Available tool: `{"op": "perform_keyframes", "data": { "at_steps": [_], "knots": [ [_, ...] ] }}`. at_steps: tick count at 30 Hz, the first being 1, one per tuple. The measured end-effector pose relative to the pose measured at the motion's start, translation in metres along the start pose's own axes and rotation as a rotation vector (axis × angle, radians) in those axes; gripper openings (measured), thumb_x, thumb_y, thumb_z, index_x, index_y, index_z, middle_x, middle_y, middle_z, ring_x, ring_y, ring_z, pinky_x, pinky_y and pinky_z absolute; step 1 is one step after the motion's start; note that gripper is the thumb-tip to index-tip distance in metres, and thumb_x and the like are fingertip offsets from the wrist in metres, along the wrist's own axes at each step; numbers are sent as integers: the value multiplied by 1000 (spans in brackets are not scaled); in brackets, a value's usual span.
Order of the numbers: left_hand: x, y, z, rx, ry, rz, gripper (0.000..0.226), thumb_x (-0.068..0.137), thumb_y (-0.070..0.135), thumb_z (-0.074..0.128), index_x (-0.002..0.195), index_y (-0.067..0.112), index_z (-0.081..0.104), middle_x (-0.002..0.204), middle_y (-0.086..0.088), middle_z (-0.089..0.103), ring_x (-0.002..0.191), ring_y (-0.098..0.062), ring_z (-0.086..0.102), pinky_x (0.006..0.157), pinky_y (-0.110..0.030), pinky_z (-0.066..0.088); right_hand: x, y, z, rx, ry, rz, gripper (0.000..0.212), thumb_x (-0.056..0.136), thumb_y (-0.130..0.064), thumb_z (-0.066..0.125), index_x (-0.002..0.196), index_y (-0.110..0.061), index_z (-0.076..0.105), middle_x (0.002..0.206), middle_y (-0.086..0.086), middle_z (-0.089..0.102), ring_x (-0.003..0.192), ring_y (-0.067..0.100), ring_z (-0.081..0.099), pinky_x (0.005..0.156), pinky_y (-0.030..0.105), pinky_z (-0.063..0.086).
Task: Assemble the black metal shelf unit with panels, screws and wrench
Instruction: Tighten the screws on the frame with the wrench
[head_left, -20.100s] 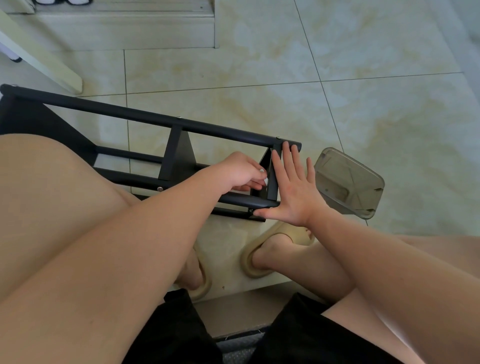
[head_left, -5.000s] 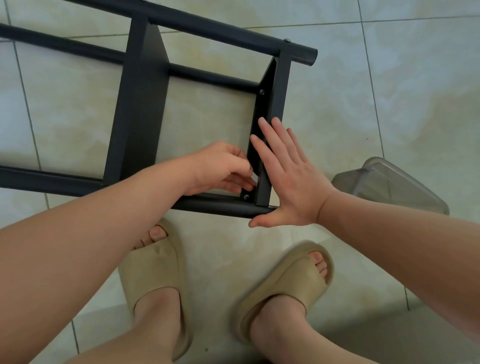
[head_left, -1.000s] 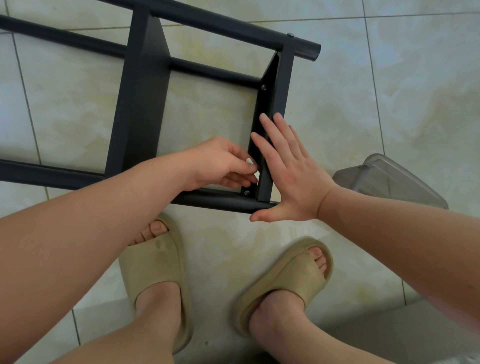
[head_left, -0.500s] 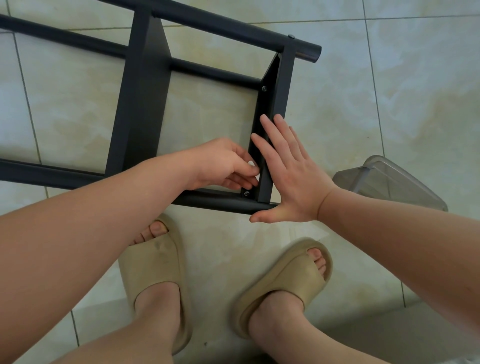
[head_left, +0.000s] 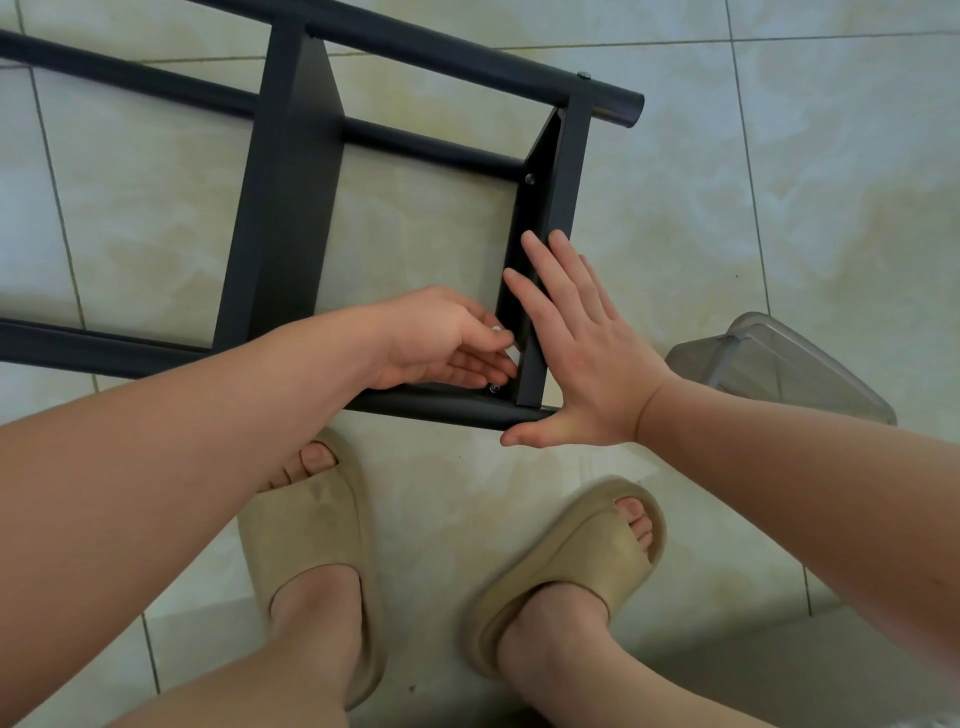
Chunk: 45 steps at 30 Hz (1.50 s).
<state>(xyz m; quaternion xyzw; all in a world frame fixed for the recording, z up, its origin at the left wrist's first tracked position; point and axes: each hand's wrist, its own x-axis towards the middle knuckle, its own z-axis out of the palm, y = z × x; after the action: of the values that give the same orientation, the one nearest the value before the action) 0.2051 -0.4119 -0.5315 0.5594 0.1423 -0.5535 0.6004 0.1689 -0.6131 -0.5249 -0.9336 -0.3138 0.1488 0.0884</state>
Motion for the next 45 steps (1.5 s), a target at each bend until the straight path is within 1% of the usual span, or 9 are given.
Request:
{"op": "perform_keyframes", "data": {
  "at_steps": [11, 15, 21, 29, 33, 38, 40, 42, 45],
  "knots": [
    [-1, 5, -1, 105, -39, 2, 14, 100, 13, 55, 89, 10, 64, 85, -7, 75, 86, -18, 71, 91, -33, 55, 0, -1, 0, -3, -1, 1, 132, 71, -95, 43, 158, 1, 18, 167, 23, 1, 155, 40, -7, 123, 60, 11],
    [-4, 4, -1, 182, -40, 23, 15, 101, 12, 54, 89, 11, 64, 81, -3, 75, 86, -16, 71, 90, -31, 54, 0, 0, 1, -1, 0, -1, 132, 71, -95, 43, 158, 2, 18, 167, 23, 1, 155, 40, -7, 124, 60, 11],
    [-5, 4, -4, 294, -44, 71, 18, 101, 12, 54, 85, 12, 63, 85, -5, 74, 82, -13, 69, 87, -31, 53, 0, 0, -1, -5, -5, 2, 132, 71, -95, 41, 158, 2, 18, 167, 23, 0, 155, 40, -8, 124, 60, 10],
    [-7, 0, -9, 370, -70, 81, 16, 100, 9, 56, 87, 12, 64, 86, -4, 75, 87, -15, 70, 93, -37, 53, 0, 0, 0, 3, 8, -2, 132, 72, -95, 41, 158, 2, 19, 167, 24, 2, 155, 41, -6, 124, 60, 10],
    [-8, -3, -9, 383, -85, 69, 16, 99, 6, 56, 86, 12, 64, 82, -1, 74, 82, -12, 69, 90, -34, 53, 0, 0, 0, 0, 11, -3, 132, 71, -94, 43, 157, 3, 19, 166, 24, 2, 154, 41, -6, 124, 60, 10],
    [-8, -5, -8, 394, -97, 70, 17, 98, 2, 56, 86, 10, 64, 79, 1, 73, 74, -8, 68, 80, -24, 55, 0, -1, 1, -9, 13, -2, 132, 72, -94, 43, 157, 2, 19, 166, 24, 3, 154, 41, -5, 124, 60, 10],
    [-9, -5, -8, 428, -97, 79, 17, 98, 3, 57, 85, 10, 65, 75, 5, 72, 70, -5, 66, 73, -19, 55, 0, -1, 1, -10, 13, 0, 132, 71, -94, 43, 157, 2, 19, 166, 24, 3, 154, 41, -5, 124, 59, 10],
    [-9, -5, -8, 506, -93, 89, 17, 97, 7, 60, 83, 13, 66, 67, 12, 68, 62, -1, 61, 65, -16, 48, 0, 0, 1, -11, 12, 0, 132, 71, -94, 43, 157, 3, 20, 166, 24, 3, 154, 41, -5, 124, 59, 10],
    [-9, -4, -8, 623, -89, 95, 20, 96, 13, 62, 78, 19, 66, 58, 16, 59, 55, -1, 51, 62, -18, 40, 0, 0, 1, -4, 15, 1, 132, 71, -94, 44, 157, 3, 20, 166, 24, 3, 154, 41, -5, 124, 59, 9]
  ]
}}
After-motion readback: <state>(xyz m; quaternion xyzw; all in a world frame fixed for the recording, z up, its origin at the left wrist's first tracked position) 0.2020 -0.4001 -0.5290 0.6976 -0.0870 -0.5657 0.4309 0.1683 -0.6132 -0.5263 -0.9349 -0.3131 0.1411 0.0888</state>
